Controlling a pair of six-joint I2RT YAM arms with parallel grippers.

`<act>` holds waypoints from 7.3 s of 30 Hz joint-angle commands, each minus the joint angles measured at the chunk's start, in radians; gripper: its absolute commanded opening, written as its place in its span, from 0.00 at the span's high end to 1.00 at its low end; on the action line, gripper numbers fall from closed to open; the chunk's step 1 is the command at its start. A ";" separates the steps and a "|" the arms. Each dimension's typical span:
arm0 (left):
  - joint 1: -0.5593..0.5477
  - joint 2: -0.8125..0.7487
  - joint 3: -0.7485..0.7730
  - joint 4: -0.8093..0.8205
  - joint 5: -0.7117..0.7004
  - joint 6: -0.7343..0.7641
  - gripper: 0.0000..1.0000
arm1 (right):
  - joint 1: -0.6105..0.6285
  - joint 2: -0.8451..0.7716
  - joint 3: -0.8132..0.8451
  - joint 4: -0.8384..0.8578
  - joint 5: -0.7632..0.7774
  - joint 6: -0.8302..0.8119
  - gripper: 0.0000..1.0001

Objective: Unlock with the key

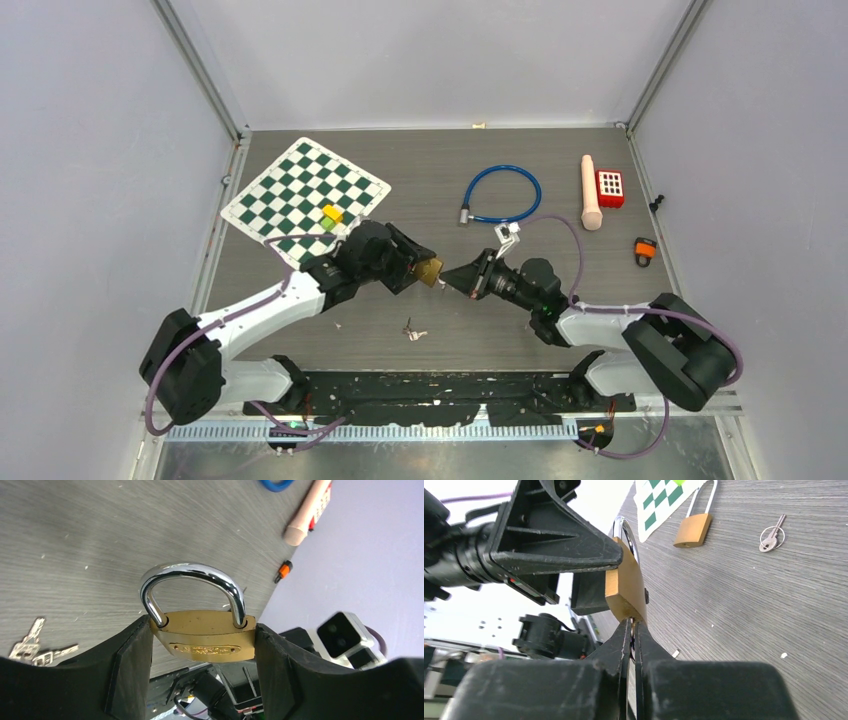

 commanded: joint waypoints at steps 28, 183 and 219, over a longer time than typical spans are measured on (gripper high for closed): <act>-0.087 -0.153 -0.140 0.904 0.265 0.217 1.00 | -0.086 0.233 0.012 0.668 -0.159 0.548 0.95; -0.082 -0.187 -0.171 0.601 -0.028 0.131 1.00 | 0.477 0.000 0.211 -0.122 0.702 -1.407 0.92; -0.105 0.047 -0.376 1.698 0.066 0.021 1.00 | 0.325 0.002 -0.139 0.469 0.873 0.044 0.95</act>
